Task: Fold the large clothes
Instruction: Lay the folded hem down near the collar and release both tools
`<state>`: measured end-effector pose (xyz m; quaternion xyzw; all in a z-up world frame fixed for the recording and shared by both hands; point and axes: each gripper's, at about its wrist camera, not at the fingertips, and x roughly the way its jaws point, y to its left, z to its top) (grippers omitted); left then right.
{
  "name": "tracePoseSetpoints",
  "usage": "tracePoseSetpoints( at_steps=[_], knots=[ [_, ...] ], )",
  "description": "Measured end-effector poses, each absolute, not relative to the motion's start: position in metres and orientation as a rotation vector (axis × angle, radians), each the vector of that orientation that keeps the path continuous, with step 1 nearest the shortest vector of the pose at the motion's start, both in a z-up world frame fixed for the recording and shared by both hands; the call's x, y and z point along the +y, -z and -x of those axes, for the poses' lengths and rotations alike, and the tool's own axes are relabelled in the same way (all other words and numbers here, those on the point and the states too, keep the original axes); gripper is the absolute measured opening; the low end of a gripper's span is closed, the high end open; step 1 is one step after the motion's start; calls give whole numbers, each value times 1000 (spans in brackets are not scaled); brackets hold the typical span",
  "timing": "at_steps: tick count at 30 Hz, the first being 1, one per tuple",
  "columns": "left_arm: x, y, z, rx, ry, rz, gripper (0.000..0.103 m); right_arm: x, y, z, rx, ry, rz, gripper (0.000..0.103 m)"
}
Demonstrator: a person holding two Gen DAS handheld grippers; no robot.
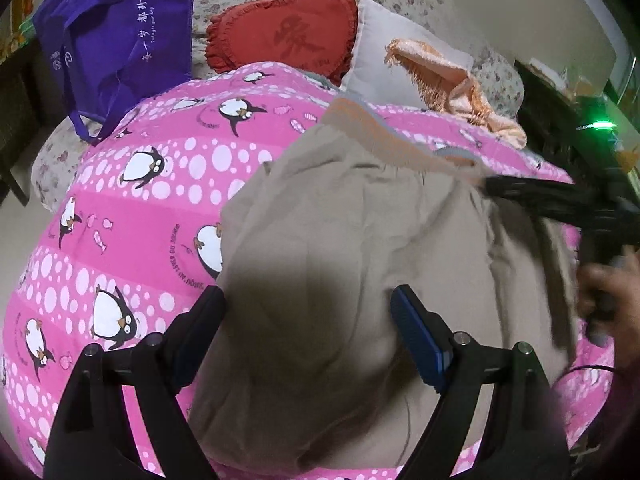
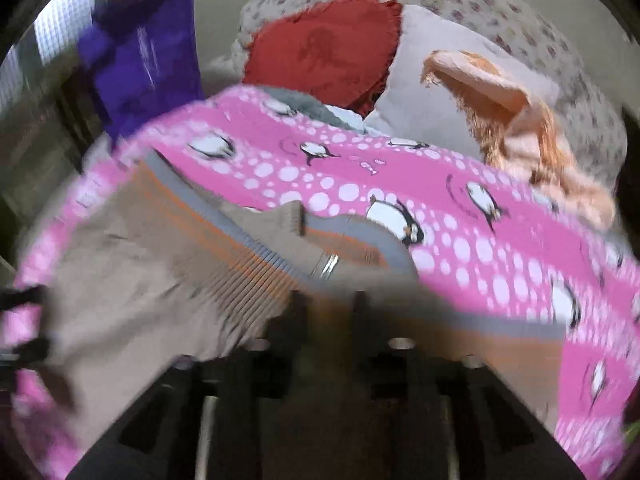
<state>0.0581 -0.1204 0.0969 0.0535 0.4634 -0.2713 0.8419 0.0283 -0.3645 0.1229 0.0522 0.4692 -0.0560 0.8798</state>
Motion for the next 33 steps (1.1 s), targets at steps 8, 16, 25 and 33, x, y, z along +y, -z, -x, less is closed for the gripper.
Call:
tracePoseSetpoints(
  at_steps=[8, 16, 25, 33],
  knots=[
    [-127, -82, -60, 978, 524, -120, 86, -401, -117, 50, 1000, 222, -152, 51],
    [-135, -78, -57, 984, 486, -159, 86, -431, -100, 49, 998, 312, -272, 51],
    [-134, -83, -47, 969, 486, -166, 86, -375, -125, 136, 986, 215, -181, 55],
    [-133, -89, -34, 961, 480, -190, 86, -399, -84, 158, 1064, 294, -274, 52]
  ],
)
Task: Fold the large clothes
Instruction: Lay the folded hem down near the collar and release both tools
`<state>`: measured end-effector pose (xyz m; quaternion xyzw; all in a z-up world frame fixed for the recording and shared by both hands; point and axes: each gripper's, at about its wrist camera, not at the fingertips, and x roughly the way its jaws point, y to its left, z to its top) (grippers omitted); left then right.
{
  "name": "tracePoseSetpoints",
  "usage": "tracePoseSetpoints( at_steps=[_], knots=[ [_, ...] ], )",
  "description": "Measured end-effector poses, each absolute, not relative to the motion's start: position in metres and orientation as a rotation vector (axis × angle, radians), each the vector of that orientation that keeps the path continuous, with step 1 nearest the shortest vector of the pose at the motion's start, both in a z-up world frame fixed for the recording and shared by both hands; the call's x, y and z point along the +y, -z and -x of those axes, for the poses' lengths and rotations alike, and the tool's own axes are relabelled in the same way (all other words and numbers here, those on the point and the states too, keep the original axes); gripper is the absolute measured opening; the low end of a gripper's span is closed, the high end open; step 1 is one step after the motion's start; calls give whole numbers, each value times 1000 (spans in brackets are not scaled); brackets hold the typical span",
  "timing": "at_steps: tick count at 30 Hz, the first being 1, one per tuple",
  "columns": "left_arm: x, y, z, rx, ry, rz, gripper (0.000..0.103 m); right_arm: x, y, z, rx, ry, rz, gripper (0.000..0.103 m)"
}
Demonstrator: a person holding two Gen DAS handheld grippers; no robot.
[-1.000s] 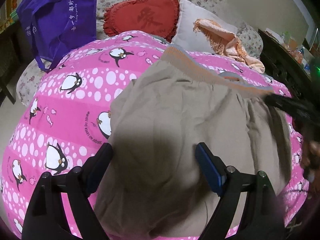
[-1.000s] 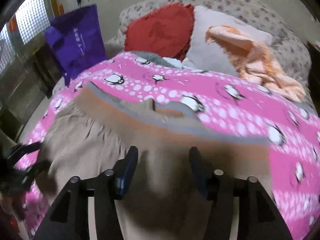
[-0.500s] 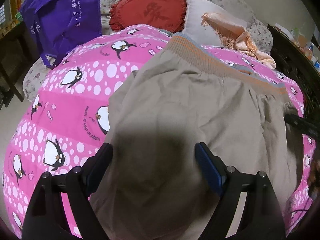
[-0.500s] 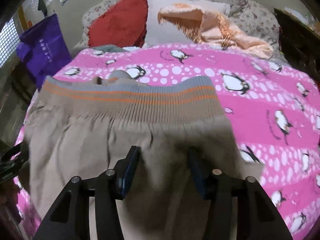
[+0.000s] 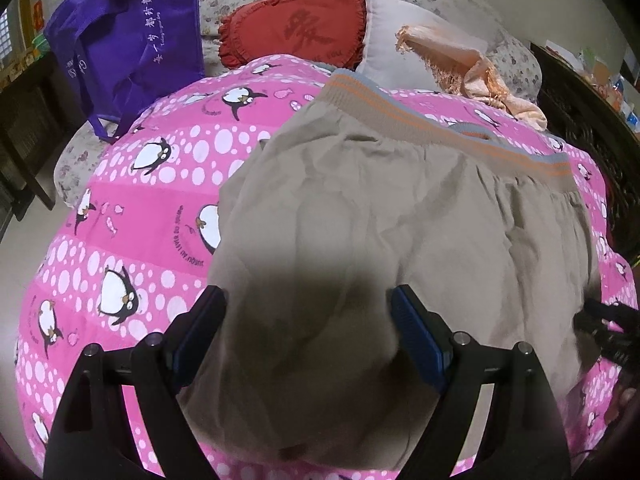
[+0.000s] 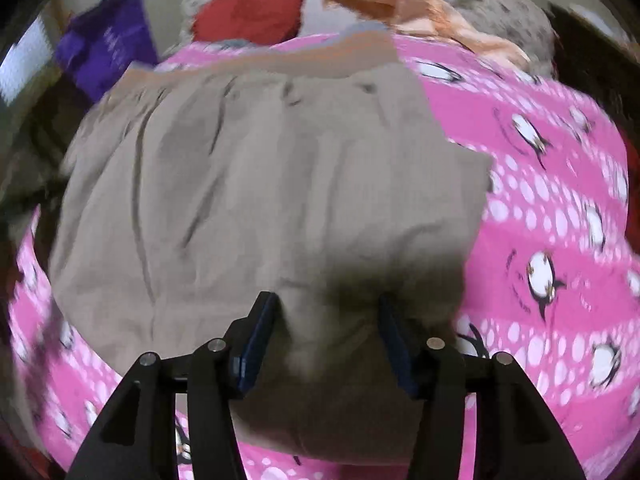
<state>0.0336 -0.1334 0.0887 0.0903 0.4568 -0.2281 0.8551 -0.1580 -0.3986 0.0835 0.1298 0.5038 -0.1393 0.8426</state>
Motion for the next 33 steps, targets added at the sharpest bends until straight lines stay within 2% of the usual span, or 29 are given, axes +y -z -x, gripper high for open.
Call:
tracePoseSetpoints(
  at_steps=[4, 7, 12, 18, 19, 20, 22, 31, 33],
  knots=[
    [-131, -92, -25, 957, 486, -200, 86, -387, -111, 176, 996, 280, -271, 56],
    [-132, -91, -19, 947, 492, -219, 86, -368, -107, 184, 1015, 255, -205, 67],
    [-132, -89, -14, 967, 492, -210, 86, -365, -69, 184, 1109, 272, -212, 69],
    [-128, -94, -11, 953, 500, -213, 86, -360, -115, 182, 1016, 266, -189, 69],
    [-128, -94, -11, 954, 500, -214, 86, -357, -121, 182, 996, 262, -178, 71],
    [-126, -94, -11, 955, 499, -213, 86, -353, -128, 178, 971, 253, -168, 80],
    [-125, -94, -12, 959, 497, -202, 86, -349, -136, 168, 944, 235, -173, 88],
    [-115, -89, -18, 987, 491, -175, 86, -316, -115, 110, 976, 119, -245, 85],
    [-113, -87, -20, 992, 483, -174, 86, -306, -109, 100, 1003, 147, -209, 77]
  ],
)
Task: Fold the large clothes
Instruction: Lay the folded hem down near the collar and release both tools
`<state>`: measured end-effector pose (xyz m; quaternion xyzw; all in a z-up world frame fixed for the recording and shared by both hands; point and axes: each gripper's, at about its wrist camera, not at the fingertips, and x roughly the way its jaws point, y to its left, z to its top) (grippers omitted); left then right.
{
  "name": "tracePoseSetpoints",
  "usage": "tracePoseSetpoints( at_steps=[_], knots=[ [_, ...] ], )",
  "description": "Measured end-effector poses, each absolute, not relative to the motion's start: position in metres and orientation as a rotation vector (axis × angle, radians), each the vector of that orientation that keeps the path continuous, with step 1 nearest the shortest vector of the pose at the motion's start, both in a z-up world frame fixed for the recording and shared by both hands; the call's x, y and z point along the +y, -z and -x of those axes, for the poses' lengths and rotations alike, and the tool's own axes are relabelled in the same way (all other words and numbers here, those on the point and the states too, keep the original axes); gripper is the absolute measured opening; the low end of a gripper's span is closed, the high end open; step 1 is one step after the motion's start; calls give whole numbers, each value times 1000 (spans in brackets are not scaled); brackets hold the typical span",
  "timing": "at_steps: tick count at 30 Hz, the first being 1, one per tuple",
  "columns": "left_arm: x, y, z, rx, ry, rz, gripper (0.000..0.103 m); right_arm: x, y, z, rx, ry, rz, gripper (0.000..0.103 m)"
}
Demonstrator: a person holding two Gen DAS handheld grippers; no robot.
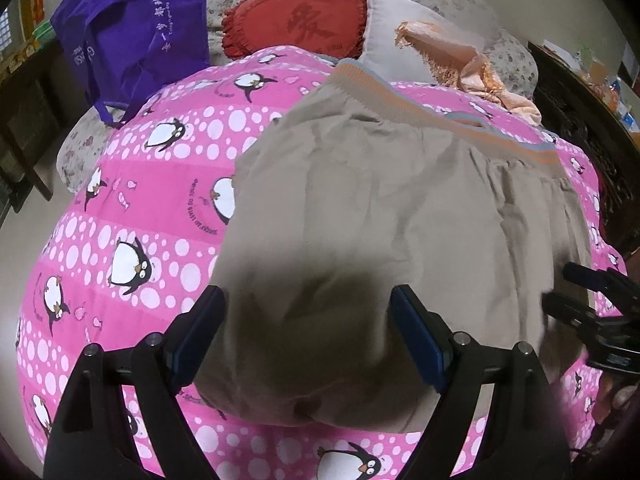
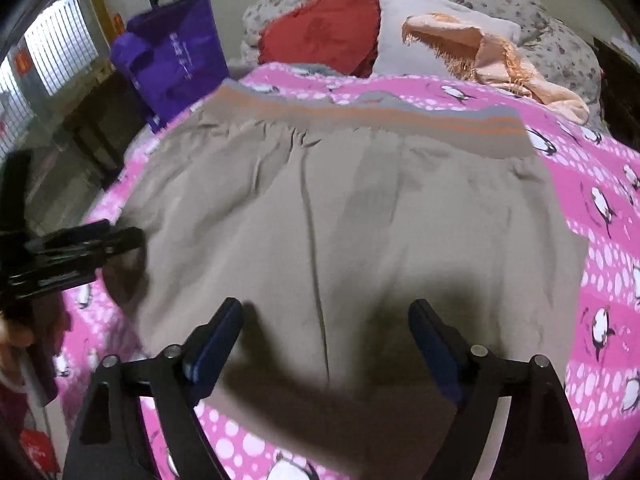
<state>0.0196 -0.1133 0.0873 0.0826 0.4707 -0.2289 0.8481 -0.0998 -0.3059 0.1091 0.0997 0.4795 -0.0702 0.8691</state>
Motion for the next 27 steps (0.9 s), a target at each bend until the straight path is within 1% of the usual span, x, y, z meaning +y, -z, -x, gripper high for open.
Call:
tracePoseSetpoints(
  at_steps=[1, 2, 6, 9, 10, 13, 18, 25, 27],
  knots=[
    [-113, -86, -21, 995, 477, -174, 86, -300, -103, 95, 1017, 162, -177, 69],
    [-112, -85, -22, 997, 474, -173, 86, -300, -99, 91, 1029, 171, -152, 68],
    [-109, -84, -23, 1004, 476, -162, 86, -295, -75, 78, 1106, 199, -89, 68],
    [-106, -83, -24, 1003, 484, -159, 86, -289, -89, 86, 1081, 190, -80, 68],
    [-106, -83, -25, 1005, 484, -160, 86, -286, -100, 91, 1048, 183, -71, 70],
    [-104, -81, -30, 1014, 482, -141, 86, -277, -119, 92, 995, 172, -44, 70],
    [-97, -80, -37, 1041, 482, -77, 86, -272, -126, 70, 965, 135, -59, 70],
    [-92, -80, -41, 1046, 487, -85, 86, -281, -112, 33, 991, 174, -85, 62],
    [-92, -80, -40, 1048, 487, -84, 86, -284, -113, 30, 982, 186, -96, 62]
  ],
)
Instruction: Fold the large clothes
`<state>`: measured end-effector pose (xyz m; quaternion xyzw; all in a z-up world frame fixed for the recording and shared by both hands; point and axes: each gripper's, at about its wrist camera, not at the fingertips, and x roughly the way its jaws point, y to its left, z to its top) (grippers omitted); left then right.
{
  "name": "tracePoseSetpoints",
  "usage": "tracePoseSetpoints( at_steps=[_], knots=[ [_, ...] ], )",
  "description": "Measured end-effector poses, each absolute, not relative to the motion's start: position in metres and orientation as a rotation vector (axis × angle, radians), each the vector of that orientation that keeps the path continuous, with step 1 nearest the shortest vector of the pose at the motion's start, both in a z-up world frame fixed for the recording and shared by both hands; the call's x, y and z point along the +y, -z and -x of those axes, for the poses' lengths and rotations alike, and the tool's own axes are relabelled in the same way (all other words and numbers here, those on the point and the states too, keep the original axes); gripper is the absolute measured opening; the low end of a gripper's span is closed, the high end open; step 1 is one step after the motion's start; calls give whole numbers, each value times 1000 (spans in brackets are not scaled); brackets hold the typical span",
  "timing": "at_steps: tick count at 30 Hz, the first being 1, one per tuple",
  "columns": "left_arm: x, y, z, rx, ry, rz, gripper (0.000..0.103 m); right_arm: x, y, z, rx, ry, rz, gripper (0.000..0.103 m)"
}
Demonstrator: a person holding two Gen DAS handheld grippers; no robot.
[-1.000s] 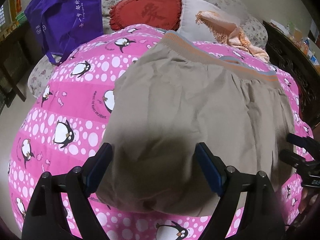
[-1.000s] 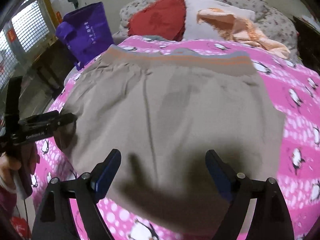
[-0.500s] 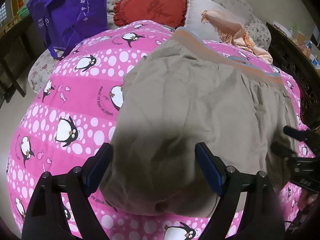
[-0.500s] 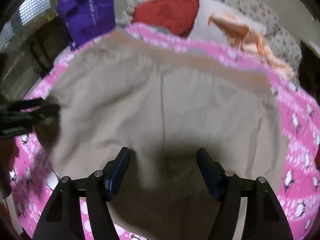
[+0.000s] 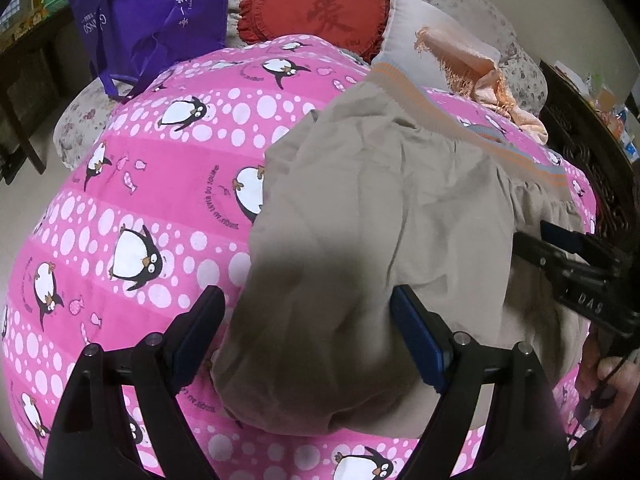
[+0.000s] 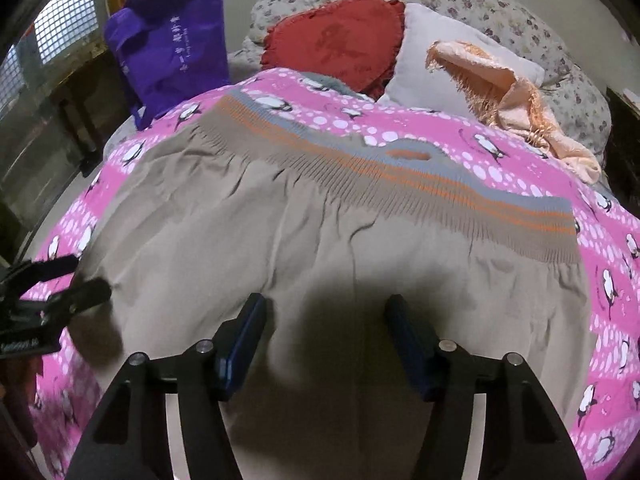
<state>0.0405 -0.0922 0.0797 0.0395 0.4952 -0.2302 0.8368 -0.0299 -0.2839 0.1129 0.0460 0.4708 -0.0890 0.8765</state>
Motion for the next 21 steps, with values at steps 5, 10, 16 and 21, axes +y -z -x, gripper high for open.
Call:
tracePoseSetpoints(
  at_steps=[5, 10, 16, 21],
  knots=[
    [-86, -81, -44, 1056, 532, -48, 86, -293, -118, 39, 961, 179, -148, 63],
    [-71, -83, -58, 1059, 595, 58, 86, -306, -123, 68, 943, 150, -224, 65],
    [-67, -75, -75, 1066, 567, 142, 87, -316, -121, 77, 941, 154, -227, 65],
    [-77, -49, -88, 1119, 581, 138, 88, -328, -106, 67, 946, 149, -296, 65]
  ],
)
